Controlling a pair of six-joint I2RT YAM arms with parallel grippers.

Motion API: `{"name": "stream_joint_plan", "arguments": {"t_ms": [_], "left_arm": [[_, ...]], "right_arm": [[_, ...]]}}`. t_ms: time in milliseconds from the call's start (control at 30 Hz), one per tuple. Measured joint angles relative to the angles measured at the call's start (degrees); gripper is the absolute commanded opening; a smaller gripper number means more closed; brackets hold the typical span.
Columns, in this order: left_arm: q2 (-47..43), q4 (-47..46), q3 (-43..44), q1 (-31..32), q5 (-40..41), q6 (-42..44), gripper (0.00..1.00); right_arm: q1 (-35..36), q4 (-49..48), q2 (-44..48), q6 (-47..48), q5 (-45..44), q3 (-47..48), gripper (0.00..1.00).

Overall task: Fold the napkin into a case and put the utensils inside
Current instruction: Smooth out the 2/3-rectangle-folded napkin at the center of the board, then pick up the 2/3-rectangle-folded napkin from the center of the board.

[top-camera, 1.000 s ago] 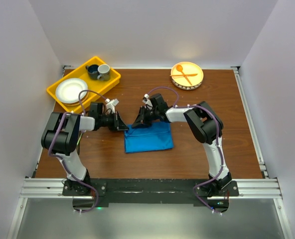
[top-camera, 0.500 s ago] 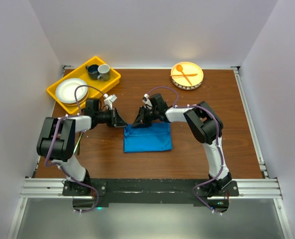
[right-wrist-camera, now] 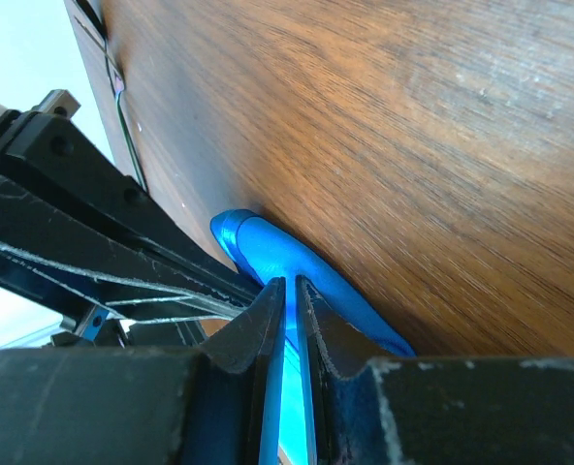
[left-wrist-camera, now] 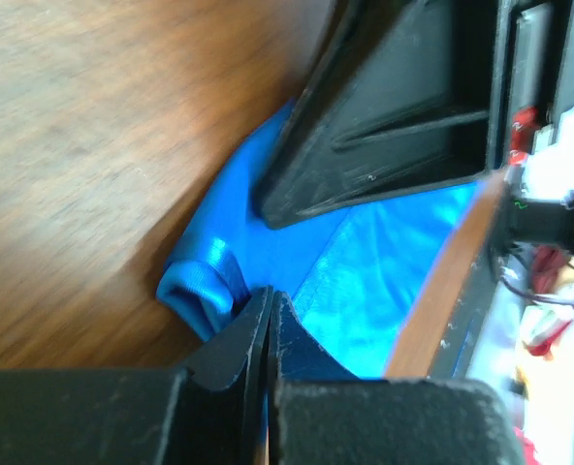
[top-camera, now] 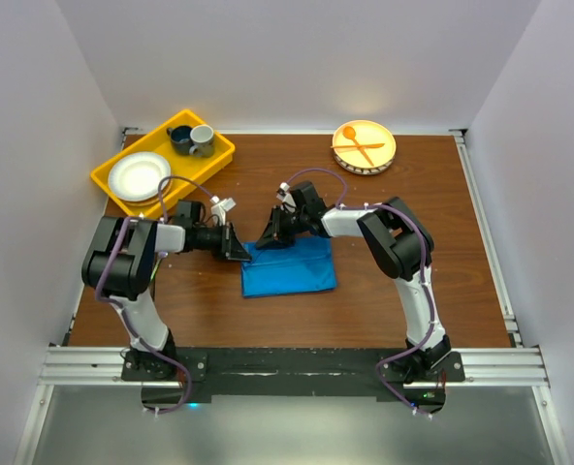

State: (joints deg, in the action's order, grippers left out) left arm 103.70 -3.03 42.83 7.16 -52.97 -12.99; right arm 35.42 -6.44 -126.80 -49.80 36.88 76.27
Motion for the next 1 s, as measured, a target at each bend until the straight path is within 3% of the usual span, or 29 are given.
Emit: {"name": "stream_joint_plan", "arguments": {"t_ms": [233,400,500,667,800,1000], "left_arm": [[-2.75,3.72,1.01,-0.15,-1.18,4.98,0.39],[-19.61,13.66,1.51,2.49,4.72,25.42,0.62],[-31.58,16.61,-0.96,6.95,9.05,40.96,0.65],[-47.58,17.40,-14.78,19.52,19.17,61.70,0.65],[-48.87,16.55,-21.31,29.42,27.19,66.79,0.63],[-43.82,7.96,-23.06,41.75,37.73,66.45,0.57]], "right_arm": [[0.00,0.09,-0.13,0.33,0.09,0.20,0.16],[0.00,0.24,-0.33,0.37,0.11,0.55,0.17],[0.00,0.35,-0.33,0.46,0.07,0.66,0.17],[0.04,0.48,-0.33,0.68,0.04,0.76,0.17],[0.04,0.68,-0.33,0.81,0.00,0.85,0.17],[0.07,0.72,-0.35,0.83,-0.02,0.87,0.17]]}}
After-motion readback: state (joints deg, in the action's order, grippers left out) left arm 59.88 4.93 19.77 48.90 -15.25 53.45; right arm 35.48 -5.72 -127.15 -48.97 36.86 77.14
